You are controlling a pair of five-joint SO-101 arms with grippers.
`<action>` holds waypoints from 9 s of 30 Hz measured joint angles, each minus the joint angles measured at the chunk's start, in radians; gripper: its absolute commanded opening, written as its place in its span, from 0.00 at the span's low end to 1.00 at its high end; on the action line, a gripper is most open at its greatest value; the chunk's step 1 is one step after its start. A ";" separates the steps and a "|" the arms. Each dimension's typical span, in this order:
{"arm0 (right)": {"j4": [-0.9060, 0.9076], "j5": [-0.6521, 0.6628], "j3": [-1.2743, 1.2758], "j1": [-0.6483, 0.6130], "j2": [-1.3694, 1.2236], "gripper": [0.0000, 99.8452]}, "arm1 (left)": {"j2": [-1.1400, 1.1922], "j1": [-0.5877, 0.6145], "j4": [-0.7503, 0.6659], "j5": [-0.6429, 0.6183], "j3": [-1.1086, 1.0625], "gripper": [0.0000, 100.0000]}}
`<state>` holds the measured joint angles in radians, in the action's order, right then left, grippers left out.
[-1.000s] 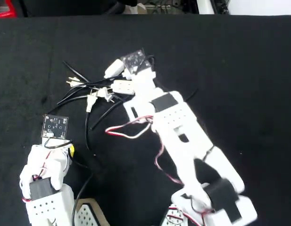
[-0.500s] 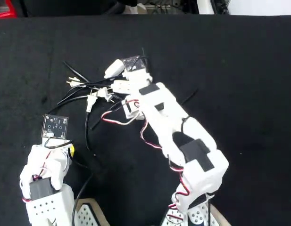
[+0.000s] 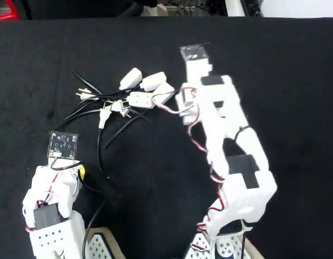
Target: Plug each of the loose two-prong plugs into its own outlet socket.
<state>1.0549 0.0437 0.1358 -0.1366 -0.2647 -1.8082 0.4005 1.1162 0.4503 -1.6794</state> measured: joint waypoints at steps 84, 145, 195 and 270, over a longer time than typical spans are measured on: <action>-0.232 0.833 0.598 0.654 0.324 0.11 | 2.209 -0.574 -1.507 0.652 1.025 0.05; -0.084 0.598 0.603 0.310 0.324 0.11 | 0.038 -0.566 0.169 0.413 0.256 0.03; -0.037 0.560 0.603 0.256 0.324 0.11 | 0.252 -0.437 -0.081 0.376 0.181 0.25; -0.037 0.560 0.603 0.256 0.324 0.11 | 0.942 -0.789 -0.121 0.354 0.388 0.25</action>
<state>1.0180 0.6038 0.7388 0.1197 0.0591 -0.8661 -0.3882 0.9950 0.8048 -1.2912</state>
